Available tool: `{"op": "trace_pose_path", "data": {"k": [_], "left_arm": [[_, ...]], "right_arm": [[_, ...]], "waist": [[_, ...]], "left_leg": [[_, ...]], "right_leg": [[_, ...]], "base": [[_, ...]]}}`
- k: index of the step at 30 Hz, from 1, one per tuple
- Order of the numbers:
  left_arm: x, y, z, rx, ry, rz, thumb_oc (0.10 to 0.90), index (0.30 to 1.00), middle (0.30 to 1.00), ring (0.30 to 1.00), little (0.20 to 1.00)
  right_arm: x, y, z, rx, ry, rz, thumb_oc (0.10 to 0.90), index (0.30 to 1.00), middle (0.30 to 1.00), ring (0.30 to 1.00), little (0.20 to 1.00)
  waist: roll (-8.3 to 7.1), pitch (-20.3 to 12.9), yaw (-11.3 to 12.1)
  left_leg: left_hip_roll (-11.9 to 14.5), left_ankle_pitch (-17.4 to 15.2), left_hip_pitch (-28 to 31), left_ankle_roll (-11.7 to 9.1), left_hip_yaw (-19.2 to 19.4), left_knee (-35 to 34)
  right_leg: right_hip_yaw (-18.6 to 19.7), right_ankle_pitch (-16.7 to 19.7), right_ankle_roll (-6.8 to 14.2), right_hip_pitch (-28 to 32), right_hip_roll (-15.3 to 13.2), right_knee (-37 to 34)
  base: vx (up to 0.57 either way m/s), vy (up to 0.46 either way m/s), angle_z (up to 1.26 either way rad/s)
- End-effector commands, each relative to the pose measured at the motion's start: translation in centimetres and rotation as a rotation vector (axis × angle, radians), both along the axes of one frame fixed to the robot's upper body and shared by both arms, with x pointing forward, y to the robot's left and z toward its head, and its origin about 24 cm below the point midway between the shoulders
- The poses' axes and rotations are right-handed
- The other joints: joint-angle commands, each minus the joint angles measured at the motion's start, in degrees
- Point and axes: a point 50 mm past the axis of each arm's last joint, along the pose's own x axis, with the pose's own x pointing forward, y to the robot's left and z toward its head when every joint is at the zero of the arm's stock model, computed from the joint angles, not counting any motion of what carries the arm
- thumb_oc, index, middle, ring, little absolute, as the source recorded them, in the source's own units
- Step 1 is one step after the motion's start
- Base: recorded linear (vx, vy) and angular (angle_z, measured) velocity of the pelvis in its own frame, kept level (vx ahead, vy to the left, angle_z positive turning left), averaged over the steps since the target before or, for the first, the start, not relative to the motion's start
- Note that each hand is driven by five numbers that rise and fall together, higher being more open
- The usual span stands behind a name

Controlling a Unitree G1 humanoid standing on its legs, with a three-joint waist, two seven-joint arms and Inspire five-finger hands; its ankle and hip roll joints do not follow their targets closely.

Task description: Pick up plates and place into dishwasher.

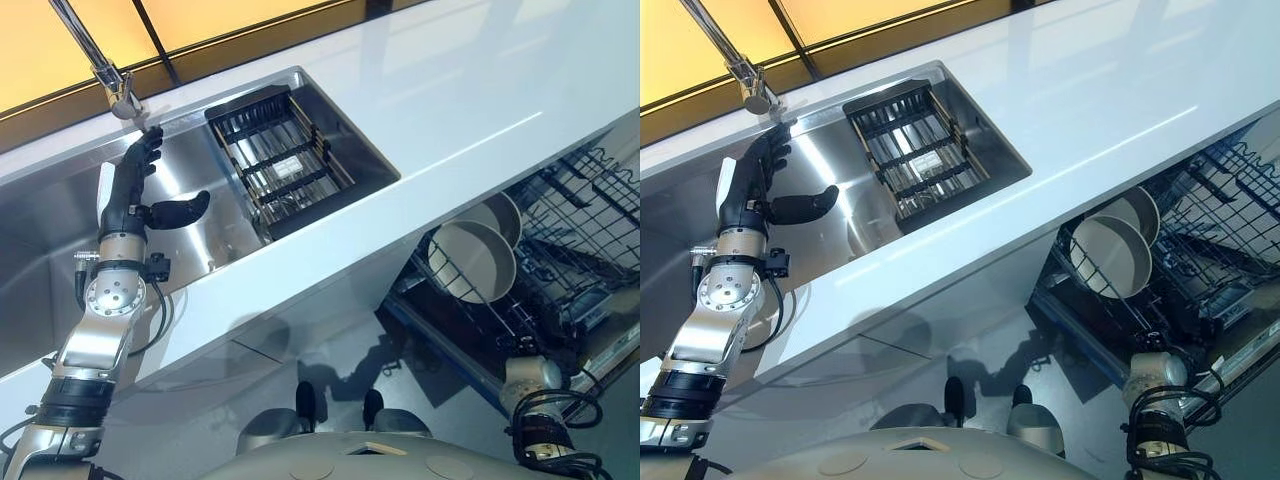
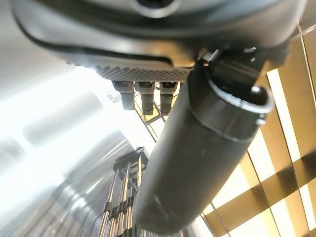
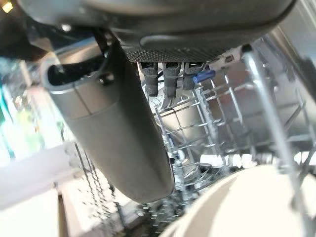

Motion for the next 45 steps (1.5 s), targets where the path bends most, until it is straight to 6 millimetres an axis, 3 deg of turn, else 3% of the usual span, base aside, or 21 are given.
{"op": "trace_pose_path", "data": {"k": [1, 5, 9, 14, 16, 17, 20, 21, 22, 23, 27, 31, 35, 41, 45], "left_arm": [[1.0, 0.2, 3.8, 0.043, -0.181, 0.002, 0.8, 0.9, 0.9, 0.9, 0.9], [1.0, -0.2, 3.6, 0.037, -0.176, -0.004, 0.8, 0.9, 0.9, 0.9, 0.9], [1.0, -0.8, 3.2, 0.033, -0.172, -0.014, 0.8, 0.9, 0.9, 0.9, 0.9], [1.3, -1.4, 3.0, 0.03, -0.166, -0.023, 0.8, 0.9, 0.9, 0.9, 0.9], [1.6, -1.6, 3.0, 0.029, -0.161, -0.03, 0.8, 0.9, 0.9, 0.9, 0.9], [2.0, -1.8, 3.1, 0.03, -0.154, -0.04, 0.8, 0.9, 0.9, 0.9, 0.9], [2.5, -2.1, 3.2, 0.03, -0.15, -0.052, 0.8, 0.9, 0.9, 0.9, 0.9], [2.7, -2.4, 3.1, 0.03, -0.145, -0.057, 0.8, 0.9, 0.9, 0.9, 0.9], [2.9, -2.5, 3.1, 0.03, -0.143, -0.06, 0.8, 0.9, 0.9, 0.9, 0.9], [3.3, -2.6, 3.0, 0.032, -0.137, -0.068, 0.8, 0.9, 0.9, 0.9, 0.9], [3.9, -2.9, 2.9, 0.037, -0.125, -0.083, 0.8, 0.9, 0.9, 0.9, 0.9], [3.9, -2.7, 2.7, 0.037, -0.114, -0.093, 0.8, 0.9, 0.9, 0.9, 0.9], [3.7, -2.2, 2.5, 0.028, -0.104, -0.087, 0.8, 0.9, 0.9, 0.9, 0.9], [3.0, -2.0, 1.9, 0.015, -0.104, -0.057, 0.8, 0.9, 0.9, 0.9, 0.9], [2.2, -1.5, 1.6, 0.008, -0.114, -0.022, 0.8, 0.9, 0.9, 0.9, 0.9]], "right_arm": [[2.6, 2.5, 0.2, 0.126, -0.198, 0.078, 0.8, 0.9, 0.9, 0.9, 0.9], [5.0, 4.9, 1.1, 0.174, -0.341, 0.268, 0.8, 0.9, 0.9, 0.9, 0.9], [8.1, 8.5, 3.8, 0.185, -0.517, 0.566, 0.8, 0.9, 0.9, 0.9, 0.9], [10.5, 11.8, 7.1, 0.181, -0.713, 0.861, 0.8, 0.9, 0.9, 0.9, 0.9], [11.4, 13.3, 8.9, 0.181, -0.814, 0.99, 0.8, 0.9, 0.9, 0.9, 0.9], [12.5, 14.8, 11.1, 0.183, -0.913, 1.094, 0.8, 0.9, 0.9, 0.9, 0.9], [13.5, 17.1, 14.3, 0.202, -1.059, 1.202, 0.8, 0.9, 0.9, 0.9, 0.9], [13.9, 18.6, 16.2, 0.216, -1.149, 1.257, 0.8, 0.9, 0.9, 0.9, 0.9], [14.1, 19.4, 17.4, 0.224, -1.211, 1.286, 0.8, 0.9, 0.9, 0.9, 0.9], [14.2, 21.0, 19.9, 0.227, -1.331, 1.325, 0.8, 0.9, 0.9, 0.9, 0.9], [14.1, 22.6, 24.5, 0.176, -1.524, 1.306, 0.8, 0.9, 0.9, 0.9, 0.9], [13.8, 21.6, 26.9, -0.01, -1.567, 1.161, 0.8, 0.9, 0.9, 0.9, 0.9], [13.5, 19.2, 27.1, -0.152, -1.497, 0.969, 0.8, 0.9, 0.9, 0.9, 0.9], [11.8, 14.6, 26.0, -0.558, -1.212, 0.684, 0.8, 0.9, 0.9, 0.9, 0.9], [10.1, 10.3, 24.3, -0.843, -0.889, 0.441, 0.8, 0.9, 0.9, 0.9, 0.9]], "waist": [[0.96, -3.4, 1.89], [1.0, -3.55, 2.6], [0.93, -3.53, 3.54], [0.48, -3.71, 4.78], [0.22, -3.85, 5.42], [-0.1, -4.03, 6.06], [-0.48, -4.13, 6.88], [-0.64, -4.41, 7.41], [-0.77, -4.44, 7.68], [-0.93, -4.71, 8.34], [-1.15, -5.29, 9.39], [-1.27, -6.16, 10.09], [-1.2, -6.53, 9.8], [-0.94, -6.4, 7.9], [-0.81, -5.95, 5.88]], "left_leg": [[-3.18, -7.29, 0.88, -0.22, 0.08, 0.38], [-3.28, -7.33, 1.12, -0.23, -0.41, 0.4], [-3.36, -7.34, 1.35, -0.15, -0.79, 0.42], [-3.4, -7.98, 1.82, -0.21, -1.04, 0.33], [-3.47, -8.02, 1.84, -0.19, -1.27, 0.35], [-3.52, -7.98, 1.83, -0.2, -1.54, 0.47], [-3.61, -7.97, 1.83, -0.24, -2.04, 0.65], [-3.71, -7.93, 1.81, -0.2, -2.31, 0.7], [-3.77, -7.93, 1.82, -0.2, -2.49, 0.77], [-3.96, -7.95, 1.82, -0.11, -2.88, 0.85], [-4.28, -7.45, 1.12, -0.02, -3.36, 1.16], [-4.46, -7.25, 0.73, 0.23, -3.87, 0.99], [-4.55, -7.16, 0.61, 0.46, -3.87, 0.98], [-4.43, -7.17, 0.86, 0.69, -2.78, 0.83], [-4.17, -7.4, 1.33, 0.63, -1.54, 0.54]], "right_leg": [[-1.16, -3.83, 3.88, -5.14, 0.81, 7.12], [-1.61, -3.65, 3.81, -4.6, 0.58, 6.54], [-2.52, -3.55, 3.74, -3.99, 0.14, 5.98], [-3.71, -3.9, 3.98, -3.02, -0.32, 5.15], [-4.15, -3.85, 3.97, -2.76, -0.45, 4.79], [-4.54, -3.84, 3.87, -2.4, -0.55, 4.54], [-5.01, -3.87, 3.73, -2.0, -0.62, 4.25], [-5.21, -3.87, 3.58, -1.78, -0.61, 4.07], [-5.37, -3.88, 3.52, -1.58, -0.64, 3.92], [-5.56, -3.85, 3.39, -1.3, -0.65, 3.64], [-5.97, -3.37, 3.1, -1.36, -0.78, 3.31], [-6.12, -3.36, 3.03, -1.63, -0.81, 3.36], [-5.68, -3.33, 3.12, -2.0, -0.81, 3.77], [-4.41, -3.09, 3.46, -2.81, -0.69, 4.53], [-3.2, -3.1, 3.98, -3.41, -0.6, 5.23]], "base": [[0.0, 0.0, 0.0], [0.01, 0.019, 0.03], [0.01, 0.004, 0.0], [0.02, 0.006, 0.0], [0.02, 0.007, 0.03], [0.03, 0.006, 0.08], [0.03, 0.0, 0.02], [0.05, 0.0, 0.01], [0.08, 0.005, 0.05], [0.0, 0.0, 0.0], [0.02, 0.015, -0.11], [0.02, 0.017, -0.02], [0.0, 0.006, 0.02], [-0.01, 0.015, 0.02], [-0.03, 0.032, 0.03]]}}
